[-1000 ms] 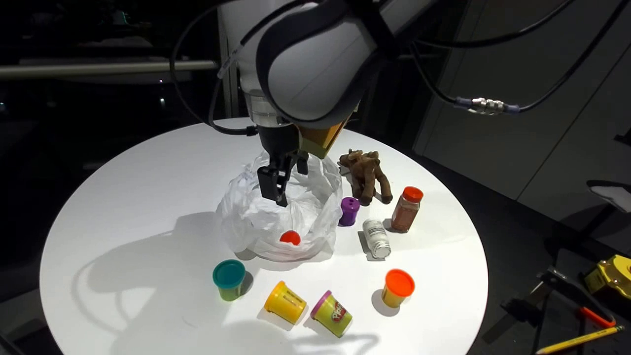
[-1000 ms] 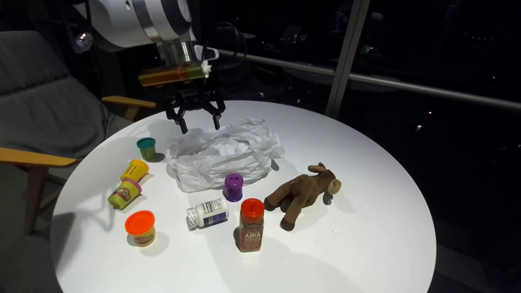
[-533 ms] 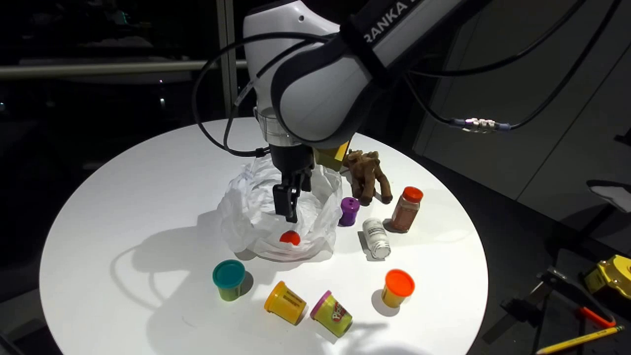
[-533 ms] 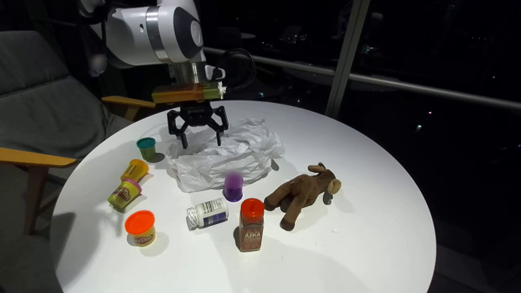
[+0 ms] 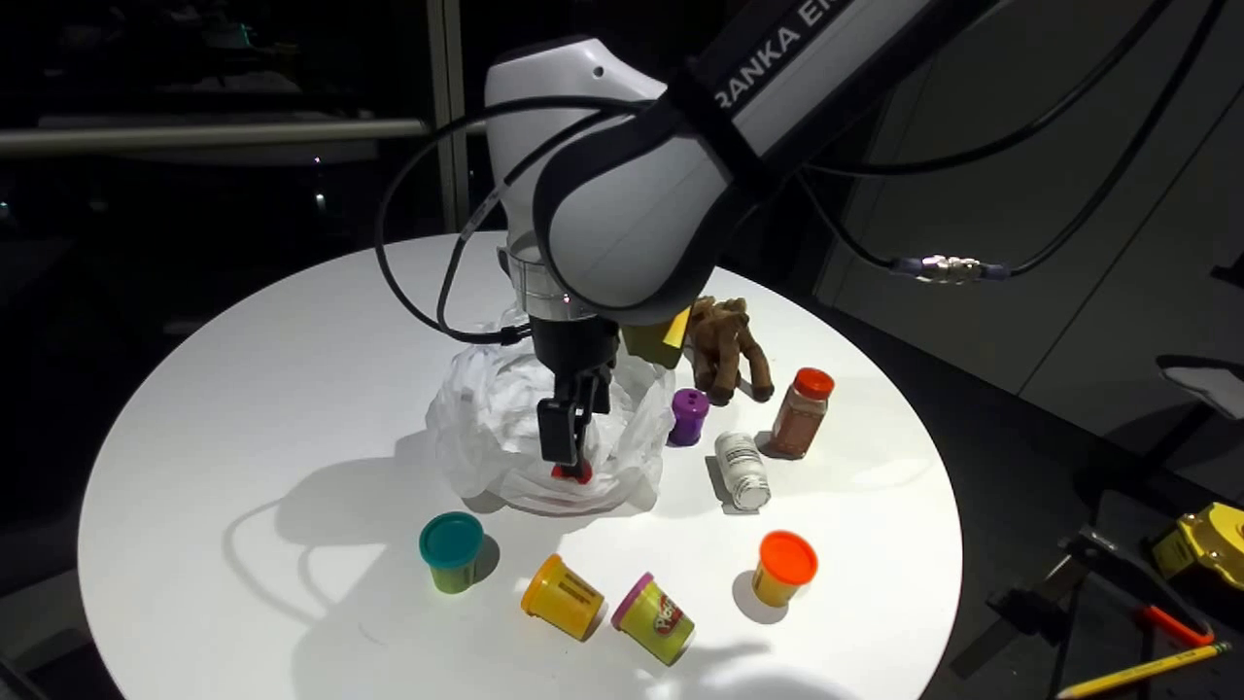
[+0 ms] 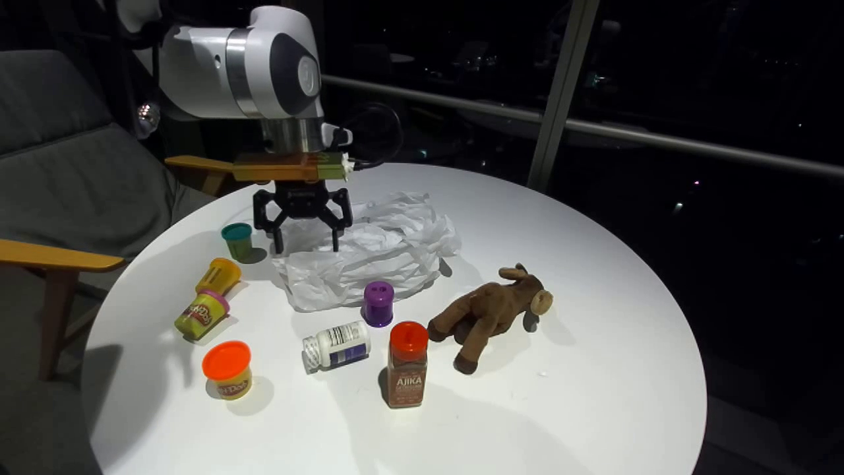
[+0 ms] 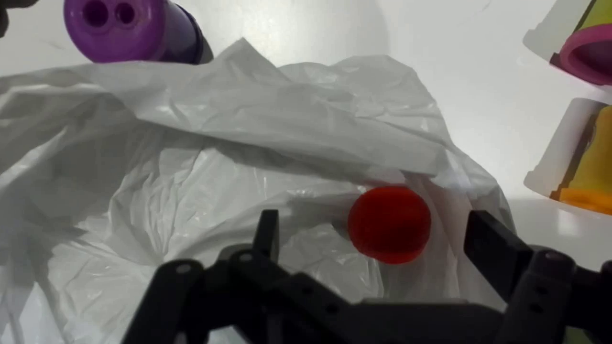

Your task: Remove the contents from the plastic.

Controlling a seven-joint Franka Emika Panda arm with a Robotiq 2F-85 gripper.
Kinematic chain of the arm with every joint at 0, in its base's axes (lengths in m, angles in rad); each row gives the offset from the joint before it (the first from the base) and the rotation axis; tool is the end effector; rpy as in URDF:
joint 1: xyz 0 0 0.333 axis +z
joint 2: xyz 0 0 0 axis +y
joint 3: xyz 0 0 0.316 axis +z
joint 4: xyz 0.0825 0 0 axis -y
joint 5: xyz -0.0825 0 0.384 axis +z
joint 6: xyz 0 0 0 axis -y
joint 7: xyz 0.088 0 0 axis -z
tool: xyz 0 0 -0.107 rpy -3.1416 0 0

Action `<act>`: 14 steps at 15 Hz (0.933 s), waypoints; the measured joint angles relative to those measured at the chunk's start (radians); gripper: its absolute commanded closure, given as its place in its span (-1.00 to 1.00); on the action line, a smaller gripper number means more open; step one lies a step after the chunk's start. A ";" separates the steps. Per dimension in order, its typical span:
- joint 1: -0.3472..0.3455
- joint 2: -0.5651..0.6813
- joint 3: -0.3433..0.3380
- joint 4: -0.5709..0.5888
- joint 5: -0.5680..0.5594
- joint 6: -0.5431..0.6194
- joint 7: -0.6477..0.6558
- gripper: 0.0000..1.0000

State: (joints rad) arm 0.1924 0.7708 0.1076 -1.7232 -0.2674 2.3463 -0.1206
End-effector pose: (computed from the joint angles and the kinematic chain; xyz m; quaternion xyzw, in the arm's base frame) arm 0.6226 0.1839 0.1294 0.9524 0.2928 -0.0639 0.0560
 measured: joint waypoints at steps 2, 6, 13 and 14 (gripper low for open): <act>0.000 0.010 0.000 -0.001 0.000 0.003 0.000 -1.00; 0.000 0.029 0.000 -0.001 0.000 0.018 0.000 -1.00; 0.003 0.044 0.000 -0.001 0.000 0.034 0.000 0.07; 0.004 0.045 0.001 -0.001 0.000 0.039 0.000 0.21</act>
State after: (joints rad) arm 0.1959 0.8158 0.1082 -1.7242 -0.2674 2.3851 -0.1209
